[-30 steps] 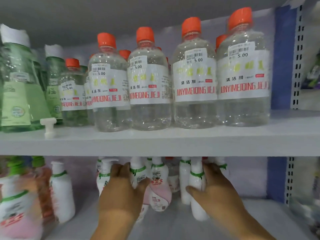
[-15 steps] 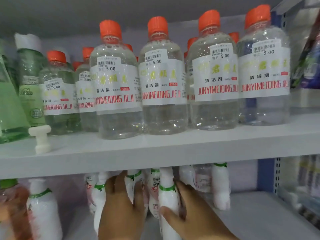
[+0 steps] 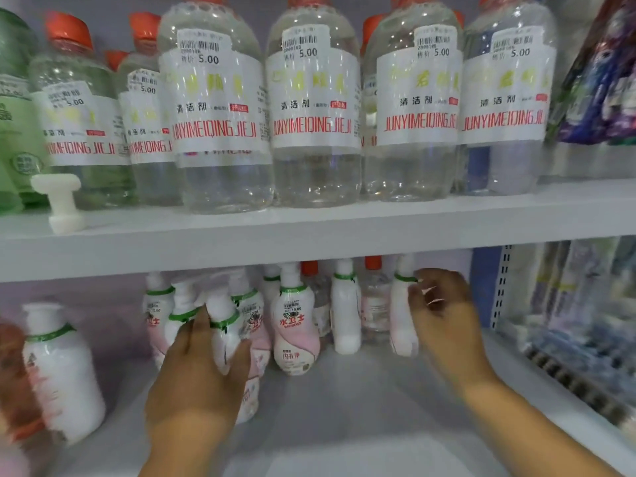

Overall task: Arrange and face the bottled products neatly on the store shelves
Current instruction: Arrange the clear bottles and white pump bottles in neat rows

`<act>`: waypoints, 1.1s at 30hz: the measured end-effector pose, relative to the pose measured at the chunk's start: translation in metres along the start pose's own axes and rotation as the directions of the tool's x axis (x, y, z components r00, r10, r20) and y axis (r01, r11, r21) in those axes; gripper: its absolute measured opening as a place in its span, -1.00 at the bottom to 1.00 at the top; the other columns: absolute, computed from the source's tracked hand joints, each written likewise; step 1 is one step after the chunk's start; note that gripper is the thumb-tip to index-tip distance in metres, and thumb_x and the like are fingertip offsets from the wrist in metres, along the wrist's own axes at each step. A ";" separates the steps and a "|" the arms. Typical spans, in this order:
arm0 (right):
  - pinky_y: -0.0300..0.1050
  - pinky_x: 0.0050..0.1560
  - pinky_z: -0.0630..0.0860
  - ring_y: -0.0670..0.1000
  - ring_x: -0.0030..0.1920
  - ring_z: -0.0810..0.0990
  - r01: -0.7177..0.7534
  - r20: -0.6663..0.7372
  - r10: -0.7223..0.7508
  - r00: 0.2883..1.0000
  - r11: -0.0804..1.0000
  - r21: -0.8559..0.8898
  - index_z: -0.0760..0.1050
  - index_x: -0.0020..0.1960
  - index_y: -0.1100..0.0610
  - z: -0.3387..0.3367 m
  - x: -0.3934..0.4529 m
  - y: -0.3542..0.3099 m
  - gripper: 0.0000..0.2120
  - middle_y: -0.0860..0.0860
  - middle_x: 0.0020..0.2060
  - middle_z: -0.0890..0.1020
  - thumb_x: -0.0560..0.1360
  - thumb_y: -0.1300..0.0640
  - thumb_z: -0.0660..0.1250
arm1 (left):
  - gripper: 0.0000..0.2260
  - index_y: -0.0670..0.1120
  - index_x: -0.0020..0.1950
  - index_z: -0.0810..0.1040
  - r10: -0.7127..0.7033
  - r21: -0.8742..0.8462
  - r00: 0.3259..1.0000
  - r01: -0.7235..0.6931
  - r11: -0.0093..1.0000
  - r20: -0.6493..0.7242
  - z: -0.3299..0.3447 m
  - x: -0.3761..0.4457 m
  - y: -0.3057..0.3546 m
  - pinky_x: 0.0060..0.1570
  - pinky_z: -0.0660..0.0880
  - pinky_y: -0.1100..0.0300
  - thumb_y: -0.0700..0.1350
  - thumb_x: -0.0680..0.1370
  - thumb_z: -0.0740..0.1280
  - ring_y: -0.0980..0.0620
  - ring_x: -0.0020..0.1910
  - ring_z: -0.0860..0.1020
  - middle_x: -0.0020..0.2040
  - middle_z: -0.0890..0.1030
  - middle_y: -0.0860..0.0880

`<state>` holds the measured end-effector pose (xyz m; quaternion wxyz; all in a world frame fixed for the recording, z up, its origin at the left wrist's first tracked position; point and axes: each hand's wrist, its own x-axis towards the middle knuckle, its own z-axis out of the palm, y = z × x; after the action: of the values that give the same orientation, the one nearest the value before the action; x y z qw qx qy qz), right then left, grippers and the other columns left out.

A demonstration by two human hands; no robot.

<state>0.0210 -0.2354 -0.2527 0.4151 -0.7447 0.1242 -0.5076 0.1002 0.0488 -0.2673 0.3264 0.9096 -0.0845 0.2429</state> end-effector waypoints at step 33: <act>-0.03 0.16 0.49 0.03 0.12 0.58 -0.321 0.340 0.304 0.890 0.947 -0.005 0.37 0.38 -0.11 -0.007 0.044 0.096 -0.48 -0.08 0.13 0.58 0.50 0.04 0.49 | -0.77 0.11 -0.15 0.59 -0.017 0.115 0.994 0.004 0.993 0.107 -0.001 -0.008 -0.033 -0.12 0.45 0.16 -0.24 0.48 0.50 -0.04 -0.16 0.62 -0.11 0.64 -0.02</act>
<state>0.0577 -0.3254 -0.2946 0.5252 -0.7799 0.1566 -0.3023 0.1034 0.0749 -0.2887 0.2700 0.9390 -0.0831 0.1960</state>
